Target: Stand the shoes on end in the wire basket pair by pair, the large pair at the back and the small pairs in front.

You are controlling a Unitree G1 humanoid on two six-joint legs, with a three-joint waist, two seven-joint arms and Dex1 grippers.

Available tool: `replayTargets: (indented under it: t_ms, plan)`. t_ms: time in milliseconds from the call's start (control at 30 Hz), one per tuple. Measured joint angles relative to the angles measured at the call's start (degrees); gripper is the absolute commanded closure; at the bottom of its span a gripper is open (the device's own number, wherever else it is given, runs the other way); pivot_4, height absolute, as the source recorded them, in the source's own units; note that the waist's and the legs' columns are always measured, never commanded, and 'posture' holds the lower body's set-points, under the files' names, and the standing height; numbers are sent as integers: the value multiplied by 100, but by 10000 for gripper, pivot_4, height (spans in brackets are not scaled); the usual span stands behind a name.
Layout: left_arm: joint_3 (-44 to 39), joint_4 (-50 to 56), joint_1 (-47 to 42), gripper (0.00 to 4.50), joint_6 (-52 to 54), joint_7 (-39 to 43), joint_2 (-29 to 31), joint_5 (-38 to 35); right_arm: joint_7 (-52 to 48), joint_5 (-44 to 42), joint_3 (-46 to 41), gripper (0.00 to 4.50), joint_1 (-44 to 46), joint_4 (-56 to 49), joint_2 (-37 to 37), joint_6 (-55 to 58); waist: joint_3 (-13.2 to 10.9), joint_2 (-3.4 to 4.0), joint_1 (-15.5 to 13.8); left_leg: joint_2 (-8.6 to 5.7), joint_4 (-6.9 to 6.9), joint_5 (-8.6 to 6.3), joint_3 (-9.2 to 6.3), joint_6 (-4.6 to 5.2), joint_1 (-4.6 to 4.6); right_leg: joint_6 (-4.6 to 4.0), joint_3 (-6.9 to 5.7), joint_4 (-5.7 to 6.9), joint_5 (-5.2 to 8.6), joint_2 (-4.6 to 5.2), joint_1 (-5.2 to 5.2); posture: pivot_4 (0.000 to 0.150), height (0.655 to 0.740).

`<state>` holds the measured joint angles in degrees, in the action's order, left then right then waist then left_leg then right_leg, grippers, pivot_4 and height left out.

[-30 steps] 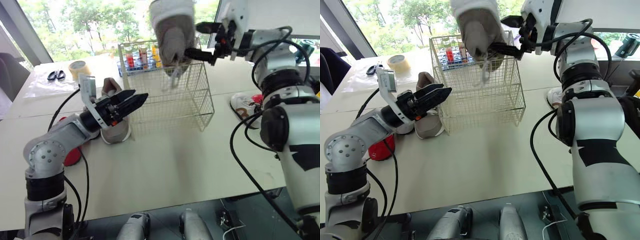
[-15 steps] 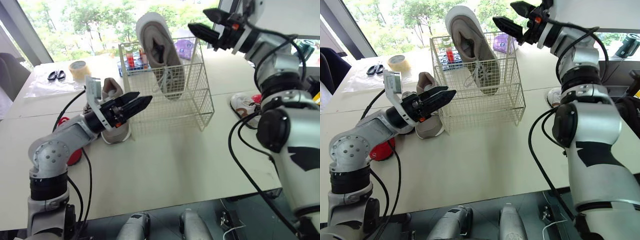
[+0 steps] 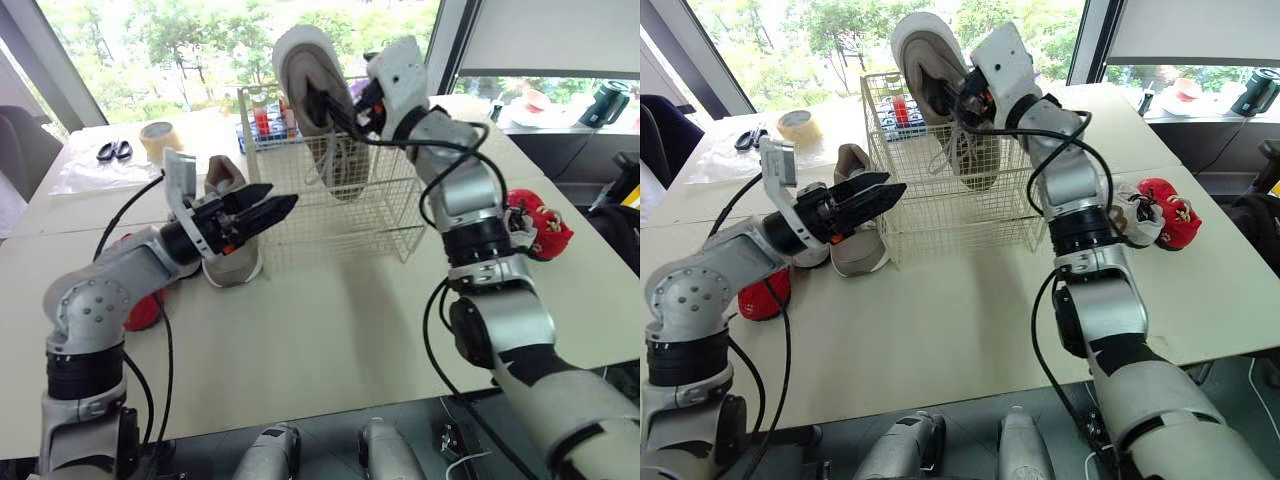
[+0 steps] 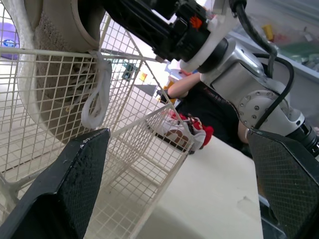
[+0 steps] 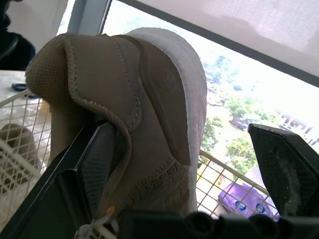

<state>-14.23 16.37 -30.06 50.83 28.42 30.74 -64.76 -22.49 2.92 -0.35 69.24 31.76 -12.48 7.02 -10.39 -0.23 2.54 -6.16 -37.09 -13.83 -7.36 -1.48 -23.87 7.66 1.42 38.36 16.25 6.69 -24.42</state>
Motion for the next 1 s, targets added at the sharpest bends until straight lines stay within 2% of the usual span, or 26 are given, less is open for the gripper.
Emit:
replayTargets:
  t_ms: [167,200,267,500,533,733,1000]
  plan:
    - [7,3,6,0,-10,2,-46,37,403,-27,-2,194,107,91,264,141,0,0,15,1,2,0,-1,0,0,0,0,0,0,-3,-1,1500,7400]
    - [13,5,7,0,-10,2,-62,39,468,-33,0,2560,113,114,331,144,0,0,25,1,4,0,-1,0,0,0,0,0,0,-3,-1,1500,7400]
    - [15,5,10,0,-11,0,-90,47,604,-31,9,8622,161,176,446,144,0,0,44,2,6,0,-1,-1,0,0,0,0,0,-3,-3,1500,7400]
    - [22,8,21,0,-20,-18,-151,80,950,82,171,43102,187,211,614,-25,0,0,97,1,4,0,-1,-1,0,0,0,0,0,-3,-2,1500,7400]
    - [22,8,25,0,-21,-19,-152,94,1014,124,192,44573,187,210,604,-52,0,0,115,1,4,1,-2,-1,0,0,0,1,0,-3,-2,1500,7400]
    - [56,10,29,0,-23,-21,-208,171,1308,413,370,44573,34,-77,560,-60,0,1,147,1,13,1,-2,-1,-1,0,0,0,0,-3,-7,1500,7400]
    - [83,10,27,0,-24,-16,-250,224,2385,962,209,44573,-371,-1637,457,736,0,1,122,-1,5,2,-9,-2,-12,0,-1,0,0,-4,-11,1500,7400]
